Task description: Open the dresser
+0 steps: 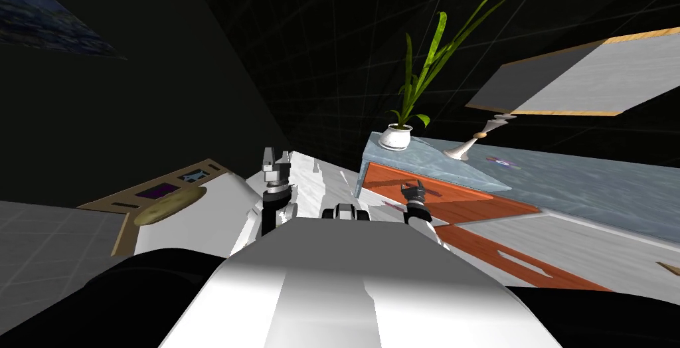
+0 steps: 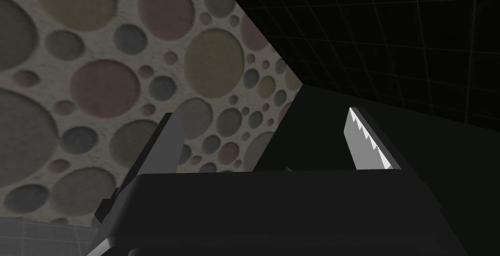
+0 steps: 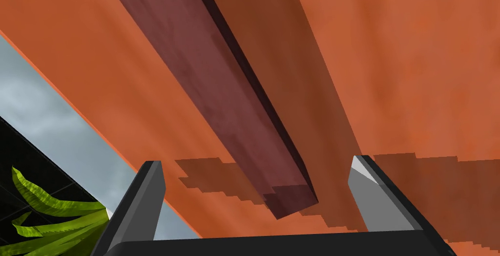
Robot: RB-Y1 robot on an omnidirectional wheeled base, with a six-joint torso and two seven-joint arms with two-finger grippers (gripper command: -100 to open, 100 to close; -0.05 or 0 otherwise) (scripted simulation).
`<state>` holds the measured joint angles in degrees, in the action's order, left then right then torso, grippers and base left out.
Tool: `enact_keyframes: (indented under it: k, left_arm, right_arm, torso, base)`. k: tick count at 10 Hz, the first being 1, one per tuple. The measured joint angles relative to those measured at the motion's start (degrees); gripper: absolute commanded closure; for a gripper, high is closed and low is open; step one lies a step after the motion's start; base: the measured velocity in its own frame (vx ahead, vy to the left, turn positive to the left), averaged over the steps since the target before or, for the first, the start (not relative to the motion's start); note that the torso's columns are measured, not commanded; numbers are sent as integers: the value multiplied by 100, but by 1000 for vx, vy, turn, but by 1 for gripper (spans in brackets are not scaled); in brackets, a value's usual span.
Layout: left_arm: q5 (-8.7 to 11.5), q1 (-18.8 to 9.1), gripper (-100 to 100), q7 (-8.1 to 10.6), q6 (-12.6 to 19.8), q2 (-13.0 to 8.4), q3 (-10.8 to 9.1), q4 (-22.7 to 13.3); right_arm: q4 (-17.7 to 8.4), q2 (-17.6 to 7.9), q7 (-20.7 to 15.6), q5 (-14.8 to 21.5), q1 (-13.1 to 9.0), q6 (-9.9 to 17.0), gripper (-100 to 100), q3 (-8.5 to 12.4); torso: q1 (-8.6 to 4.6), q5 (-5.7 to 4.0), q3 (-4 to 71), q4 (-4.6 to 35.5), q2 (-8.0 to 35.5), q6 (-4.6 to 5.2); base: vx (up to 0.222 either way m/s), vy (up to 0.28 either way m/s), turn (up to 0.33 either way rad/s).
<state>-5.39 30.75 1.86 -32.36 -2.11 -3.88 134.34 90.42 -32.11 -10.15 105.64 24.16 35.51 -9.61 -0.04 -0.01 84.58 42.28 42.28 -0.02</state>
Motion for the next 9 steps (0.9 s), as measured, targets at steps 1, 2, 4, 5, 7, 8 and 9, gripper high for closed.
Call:
enact_keyframes:
  k: [1, 2, 4, 5, 7, 8, 9]
  left_arm:
    - [0, 0, 0, 0, 0, 0, 0, 0]
    - [0, 1, 0, 0, 0, 0, 0, 0]
    - [0, -1, 0, 0, 0, 0, 0, 0]
    - [0, -2, 0, 0, 1, -1, 0, -1]
    - [0, -2, 0, 0, 1, -1, -1, -1]
    - [0, -1, 0, 0, 1, -1, -1, -1]
    - [0, -2, 0, 0, 0, -1, 0, -1]
  right_arm:
    - [-17, -71, 135, 64, 15, -36, -100, 11]
    - [-55, -167, 297, 163, 35, -75, -100, 15]
    - [-74, -215, 441, 213, 57, -96, 100, 22]
    - [-58, -168, 364, 161, 41, -69, 100, 28]
    - [4, 23, 48, -25, 12, 0, 100, -3]
    - [17, 84, -78, -71, -19, 6, 100, -31]
    - [38, 164, -240, -145, -47, 25, 100, -38]
  torso:
    - [-4, -1, -1, 1, 2, 3]
    - [3, 0, 1, -1, -4, 3]
    - [-4, -2, -5, 3, 7, -9]
    - [-20, -13, -6, 0, 3, -22]
    - [2, 7, -2, 9, 9, -4]
    - [17, 24, -1, 11, 11, 22]
    - [17, 24, -6, 13, 20, 23]
  base:
    - [84, 58, -166]
    - [62, 51, -53]
    - [-8, -12, 44]
    - [-92, -80, 196]
    - [-88, -63, 135]
    - [-72, -44, 76]
    - [-89, -57, 140]
